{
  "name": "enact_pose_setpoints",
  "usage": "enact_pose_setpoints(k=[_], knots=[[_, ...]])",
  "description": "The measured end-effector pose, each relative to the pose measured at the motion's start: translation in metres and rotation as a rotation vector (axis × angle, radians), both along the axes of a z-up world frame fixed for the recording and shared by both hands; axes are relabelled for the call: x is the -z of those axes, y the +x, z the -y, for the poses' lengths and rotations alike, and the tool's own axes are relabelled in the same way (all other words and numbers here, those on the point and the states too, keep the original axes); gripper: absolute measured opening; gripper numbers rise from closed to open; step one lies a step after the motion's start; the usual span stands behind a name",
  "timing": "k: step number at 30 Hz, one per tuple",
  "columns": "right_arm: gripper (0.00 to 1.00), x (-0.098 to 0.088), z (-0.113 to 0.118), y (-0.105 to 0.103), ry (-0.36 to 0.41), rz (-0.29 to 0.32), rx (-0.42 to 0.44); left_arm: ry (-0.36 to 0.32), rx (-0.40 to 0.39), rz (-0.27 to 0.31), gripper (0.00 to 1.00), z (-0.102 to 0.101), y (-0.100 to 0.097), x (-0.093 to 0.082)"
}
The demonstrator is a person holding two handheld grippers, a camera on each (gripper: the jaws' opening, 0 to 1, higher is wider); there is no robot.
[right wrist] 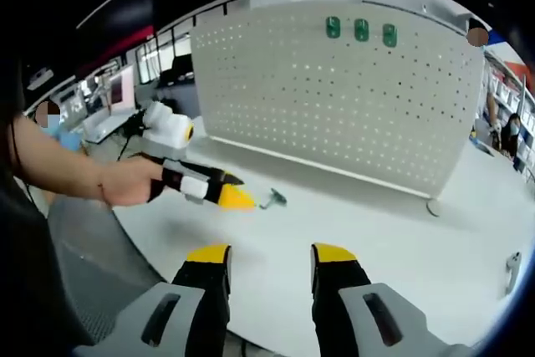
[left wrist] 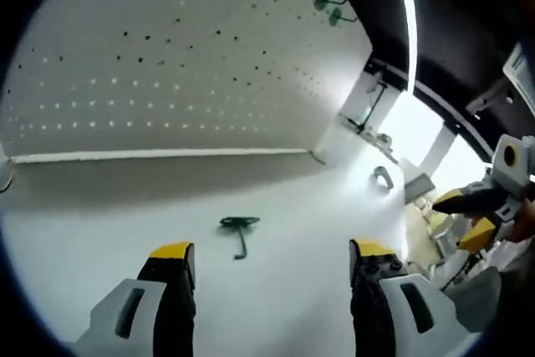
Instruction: Insert the hook assembly into the mounting plate slot until the hook locks in place.
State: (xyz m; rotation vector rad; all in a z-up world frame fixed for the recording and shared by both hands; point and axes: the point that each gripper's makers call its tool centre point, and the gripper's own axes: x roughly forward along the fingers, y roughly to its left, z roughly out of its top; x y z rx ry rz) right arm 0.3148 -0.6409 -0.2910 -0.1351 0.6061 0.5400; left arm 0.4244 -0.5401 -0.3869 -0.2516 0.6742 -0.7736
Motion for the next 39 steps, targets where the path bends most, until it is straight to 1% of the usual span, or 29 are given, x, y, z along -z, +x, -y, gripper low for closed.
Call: enact_pose_setpoints(k=[1,3,5,7,11,14,18,21,25,27,30,32,36,38,39], knots=[[0.37,-0.001,0.001,0.001,0.003,0.0,0.005,0.012,0.012,0.008,0.71,0.003,-0.001,0.002],[0.36,-0.001,0.002,0.002,0.005,0.003,0.014,0.014,0.025,0.005,0.68,0.006,-0.003,0.006],[0.36,0.0,0.004,0.002,0.003,-0.002,0.019,0.025,0.025,0.004,0.65,0.007,-0.001,0.011],[0.36,0.002,0.006,0.001,0.0,-0.009,0.022,0.022,0.023,-0.001,0.63,0.008,0.0,0.014],[0.35,0.004,0.008,0.0,0.002,-0.019,0.036,0.032,0.043,-0.002,0.56,0.012,0.001,0.018],[0.35,0.005,0.009,-0.001,0.0,-0.022,0.04,0.034,0.037,-0.01,0.54,0.012,0.005,0.023],[0.34,0.007,0.01,0.0,-0.001,-0.028,0.042,0.022,0.042,-0.011,0.46,0.015,0.009,0.023],[0.34,0.007,0.011,0.001,-0.002,-0.031,0.043,0.024,0.036,-0.004,0.45,0.016,0.015,0.025],[0.34,0.008,0.014,0.003,-0.011,-0.032,0.047,0.031,0.044,-0.003,0.39,0.02,0.02,0.027],[0.34,0.009,0.015,0.004,-0.013,-0.035,0.048,0.033,0.041,-0.001,0.39,0.02,0.022,0.027],[0.34,0.011,0.015,0.006,-0.014,-0.043,0.047,0.055,0.047,0.012,0.34,0.021,0.023,0.029],[0.33,0.012,0.014,0.006,-0.015,-0.044,0.044,0.067,0.061,0.018,0.29,0.021,0.023,0.031],[0.33,0.013,0.013,0.008,-0.015,-0.046,0.04,0.098,0.063,0.034,0.2,0.021,0.025,0.034],[0.33,0.013,0.013,0.009,-0.015,-0.045,0.039,0.13,0.061,0.047,0.15,0.019,0.028,0.036],[0.33,0.013,0.013,0.009,-0.015,-0.046,0.038,0.152,0.076,0.059,0.12,0.019,0.028,0.036]])
